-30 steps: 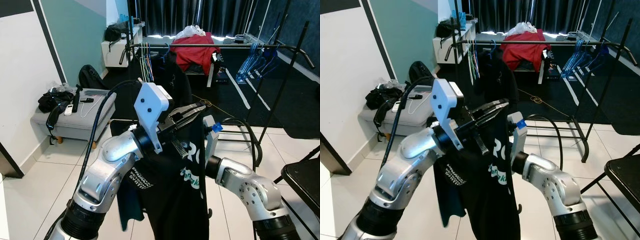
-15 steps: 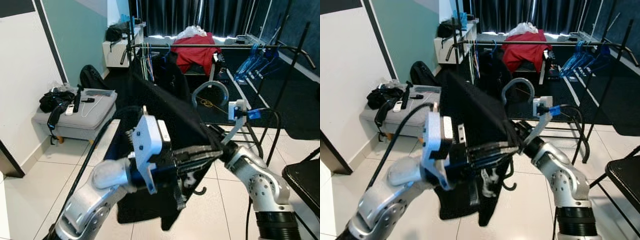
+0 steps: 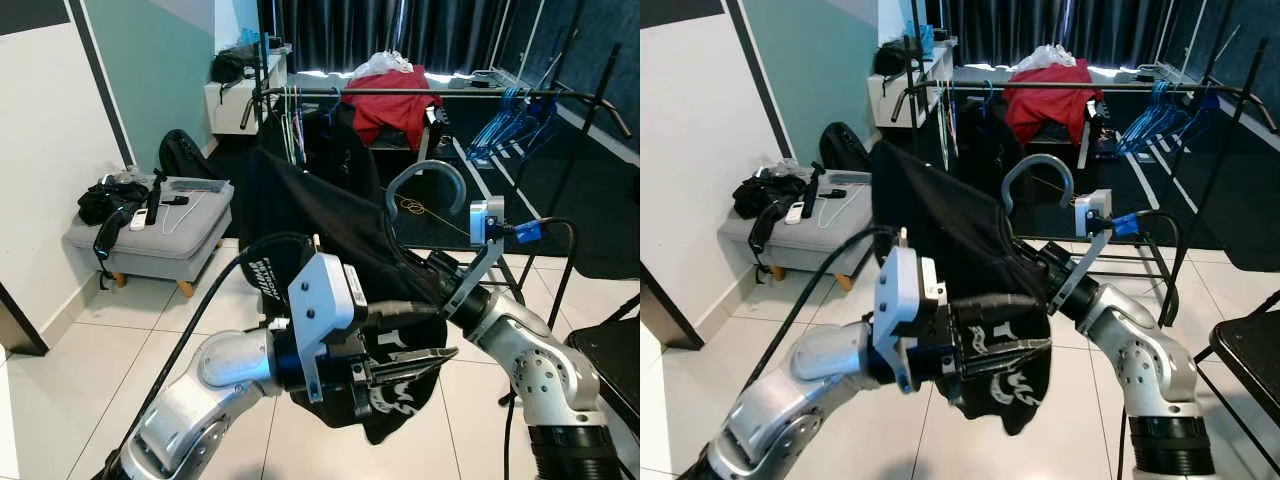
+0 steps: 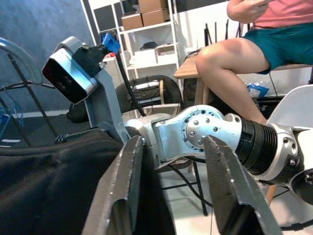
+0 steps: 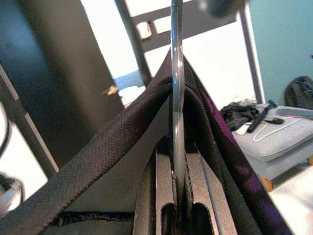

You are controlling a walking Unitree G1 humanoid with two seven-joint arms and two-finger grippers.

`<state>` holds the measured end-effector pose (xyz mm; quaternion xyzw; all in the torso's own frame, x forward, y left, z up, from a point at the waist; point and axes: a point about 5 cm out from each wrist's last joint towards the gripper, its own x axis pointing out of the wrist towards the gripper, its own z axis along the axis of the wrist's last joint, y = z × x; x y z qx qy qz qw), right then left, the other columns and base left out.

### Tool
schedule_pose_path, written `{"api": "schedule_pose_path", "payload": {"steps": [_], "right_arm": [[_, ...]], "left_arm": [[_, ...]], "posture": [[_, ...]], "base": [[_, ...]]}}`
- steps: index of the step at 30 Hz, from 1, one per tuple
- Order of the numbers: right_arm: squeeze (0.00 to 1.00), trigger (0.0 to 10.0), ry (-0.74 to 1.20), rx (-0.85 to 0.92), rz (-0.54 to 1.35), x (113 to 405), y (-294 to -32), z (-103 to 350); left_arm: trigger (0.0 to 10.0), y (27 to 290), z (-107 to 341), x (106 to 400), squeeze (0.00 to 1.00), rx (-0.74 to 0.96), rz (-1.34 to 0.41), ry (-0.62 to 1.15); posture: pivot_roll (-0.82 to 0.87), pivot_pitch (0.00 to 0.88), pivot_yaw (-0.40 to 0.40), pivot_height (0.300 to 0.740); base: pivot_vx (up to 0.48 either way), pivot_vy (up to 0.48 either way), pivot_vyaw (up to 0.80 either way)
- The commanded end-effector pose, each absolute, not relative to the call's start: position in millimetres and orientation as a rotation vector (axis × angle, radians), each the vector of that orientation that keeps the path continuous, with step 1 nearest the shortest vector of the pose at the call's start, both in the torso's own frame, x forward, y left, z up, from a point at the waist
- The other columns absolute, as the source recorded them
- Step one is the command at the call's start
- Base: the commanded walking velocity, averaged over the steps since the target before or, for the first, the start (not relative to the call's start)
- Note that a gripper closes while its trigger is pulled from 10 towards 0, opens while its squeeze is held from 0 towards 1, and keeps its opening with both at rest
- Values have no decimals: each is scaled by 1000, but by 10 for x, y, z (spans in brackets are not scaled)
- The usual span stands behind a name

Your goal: Hang hanger

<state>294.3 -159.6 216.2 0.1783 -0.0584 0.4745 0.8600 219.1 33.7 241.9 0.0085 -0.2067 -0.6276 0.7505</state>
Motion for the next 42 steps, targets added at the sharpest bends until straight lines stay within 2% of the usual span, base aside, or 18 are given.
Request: {"api": "schedule_pose_path", "payload": {"steps": [1, 6, 9, 11, 15, 18, 19, 20, 21, 25, 26, 27, 29, 32, 36, 37, 41, 42], "right_arm": [[0, 10000, -163, 370, 1064, 2868, -1581, 2247], [0, 10000, -195, 369, 1108, 2795, -1681, 2310], [0, 10000, -248, 377, 1169, 2682, -1870, 2429], [0, 10000, -288, 397, 1220, 2575, -2046, 2533], [0, 10000, -304, 412, 1243, 2523, -2118, 2572], [0, 10000, -323, 442, 1282, 2436, -2208, 2605], [0, 10000, -330, 459, 1300, 2393, -2245, 2611], [0, 10000, -334, 469, 1310, 2368, -2267, 2614], [0, 10000, -344, 483, 1322, 2341, -2294, 2629], [0, 10000, -352, 488, 1328, 2322, -2317, 2646], [0, 10000, -355, 489, 1331, 2310, -2344, 2662], [0, 10000, -359, 487, 1330, 2302, -2375, 2679], [0, 10000, -359, 487, 1330, 2302, -2375, 2679], [0, 10000, -365, 480, 1315, 2296, -2431, 2703], [0, 10000, -372, 468, 1289, 2292, -2489, 2725], [0, 10000, -373, 461, 1274, 2294, -2523, 2734], [0, 10000, -373, 457, 1263, 2295, -2548, 2739], [0, 10000, -372, 452, 1249, 2298, -2581, 2744]], "left_arm": [[10000, 368, 2476, 2222, 1000, -13, -1351, -466], [10000, 424, 2540, 2207, 1000, -41, -1351, -493], [10000, 550, 2618, 2234, 1000, -59, -1323, -521], [10000, 707, 2698, 2296, 1000, -58, -1262, -554], [10000, 794, 2728, 2350, 1000, -55, -1201, -568], [10000, 993, 2772, 2500, 1000, -39, -1042, -586], [10000, 1133, 2802, 2608, 953, -19, -919, -595], [10000, 1227, 2824, 2673, 769, -7, -841, -601], [10000, 1319, 2842, 2732, 722, -7, -769, -601], [10000, 1396, 2855, 2781, 710, -8, -697, -601], [10000, 1458, 2854, 2813, 643, -13, -638, -598], [10000, 1515, 2839, 2842, 490, -14, -580, -592], [10000, 1515, 2839, 2842, 490, -14, -580, -592], [10000, 1581, 2793, 2862, 357, -9, -522, -575], [10000, 1606, 2751, 2832, 282, -26, -526, -559], [10000, 1590, 2734, 2788, 133, -54, -571, -551], [10000, 1568, 2723, 2738, 114, -99, -629, -546], [10000, 1542, 2714, 2657, 0, -141, -714, -544]], "posture": [[-47, 0, -21, 740], [-45, 0, -17, 740], [-44, 0, -16, 740], [-46, 0, -12, 740], [-48, 0, -8, 740], [-47, 0, -2, 740], [-47, 0, 0, 740], [-44, 0, -1, 740], [-41, 0, -1, 740], [-41, 0, 0, 740], [-41, 0, 0, 740], [-42, 0, -2, 740], [-42, 0, -2, 740], [-42, 0, -4, 740], [-40, 0, -6, 740], [-40, 0, -6, 740], [-39, 0, -7, 740], [-40, 0, -6, 740]], "base": [[0, 0, 0], [0, 0, 0], [0, 0, 0], [0, 0, 0], [0, 0, 0], [0, 0, 0], [0, 0, 0], [0, 0, 0], [0, 0, 0], [0, 0, 0], [0, 0, 0], [0, 0, 0], [0, 0, 0], [0, 0, 0], [0, 0, 0], [0, 0, 0], [0, 0, 0], [0, 0, 0]]}}
